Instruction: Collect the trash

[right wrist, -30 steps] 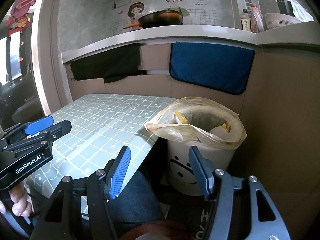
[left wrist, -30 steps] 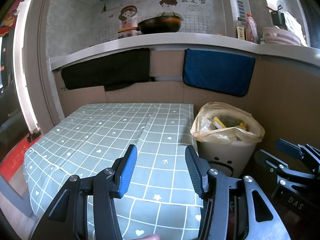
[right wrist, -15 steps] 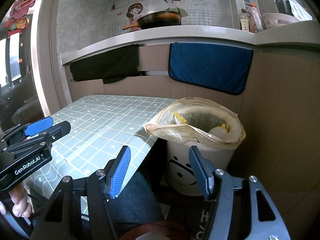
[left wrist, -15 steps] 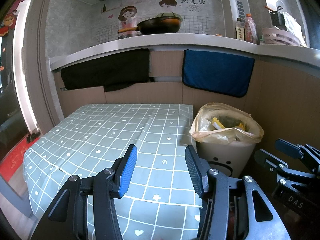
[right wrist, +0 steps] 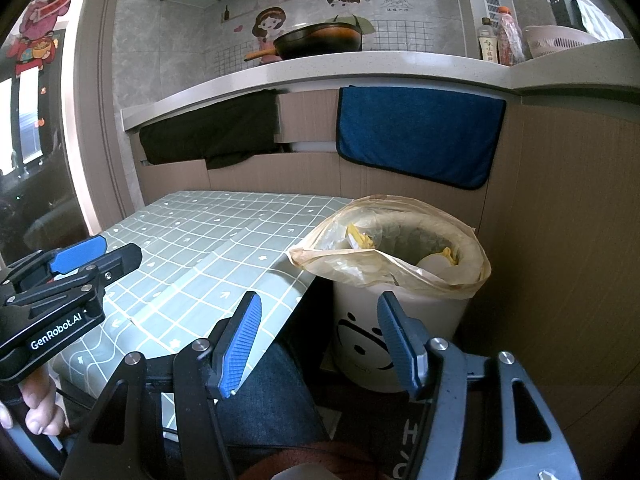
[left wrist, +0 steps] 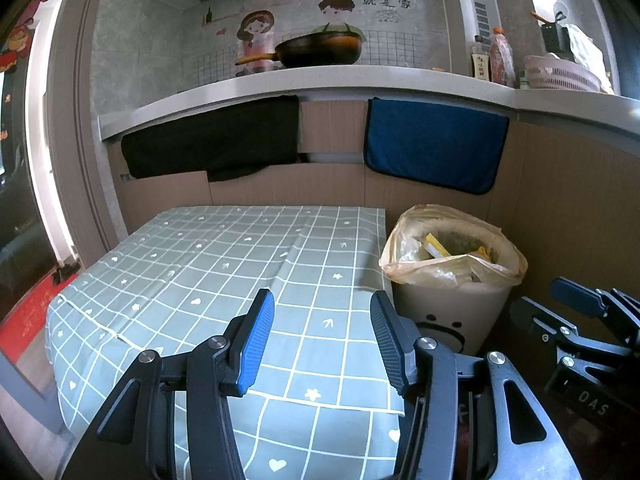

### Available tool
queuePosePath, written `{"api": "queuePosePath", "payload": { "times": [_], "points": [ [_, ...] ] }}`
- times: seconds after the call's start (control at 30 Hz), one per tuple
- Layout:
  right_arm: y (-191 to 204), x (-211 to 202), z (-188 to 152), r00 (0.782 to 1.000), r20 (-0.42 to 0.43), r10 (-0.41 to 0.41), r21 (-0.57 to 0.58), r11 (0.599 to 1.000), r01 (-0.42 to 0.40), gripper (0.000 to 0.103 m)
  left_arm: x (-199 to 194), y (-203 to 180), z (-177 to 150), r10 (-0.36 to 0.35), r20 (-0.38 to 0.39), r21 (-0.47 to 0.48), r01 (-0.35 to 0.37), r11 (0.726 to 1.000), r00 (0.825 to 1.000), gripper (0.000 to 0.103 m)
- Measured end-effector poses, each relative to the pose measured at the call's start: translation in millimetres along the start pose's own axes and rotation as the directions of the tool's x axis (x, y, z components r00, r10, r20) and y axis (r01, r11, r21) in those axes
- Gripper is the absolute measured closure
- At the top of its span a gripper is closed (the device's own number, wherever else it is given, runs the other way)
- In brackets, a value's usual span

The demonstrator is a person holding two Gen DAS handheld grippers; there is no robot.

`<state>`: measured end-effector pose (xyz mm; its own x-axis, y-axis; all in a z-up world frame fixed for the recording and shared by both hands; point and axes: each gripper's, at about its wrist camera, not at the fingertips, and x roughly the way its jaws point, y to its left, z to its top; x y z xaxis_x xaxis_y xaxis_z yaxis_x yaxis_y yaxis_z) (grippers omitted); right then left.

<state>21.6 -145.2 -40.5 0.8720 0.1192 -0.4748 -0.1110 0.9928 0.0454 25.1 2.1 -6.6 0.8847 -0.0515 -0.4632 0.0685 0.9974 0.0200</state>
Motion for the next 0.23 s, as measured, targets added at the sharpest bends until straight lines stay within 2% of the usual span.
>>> {"api": "queuePosePath", "payload": {
  "times": [0.23],
  "points": [
    [0.4,-1.1,0.2,1.000,0.002,-0.002,0.001,1.000,0.002,0.045,0.8,-3.4,0.3,-0.008,0.007,0.006,0.008,1.000,1.000,0.052]
  ]
}}
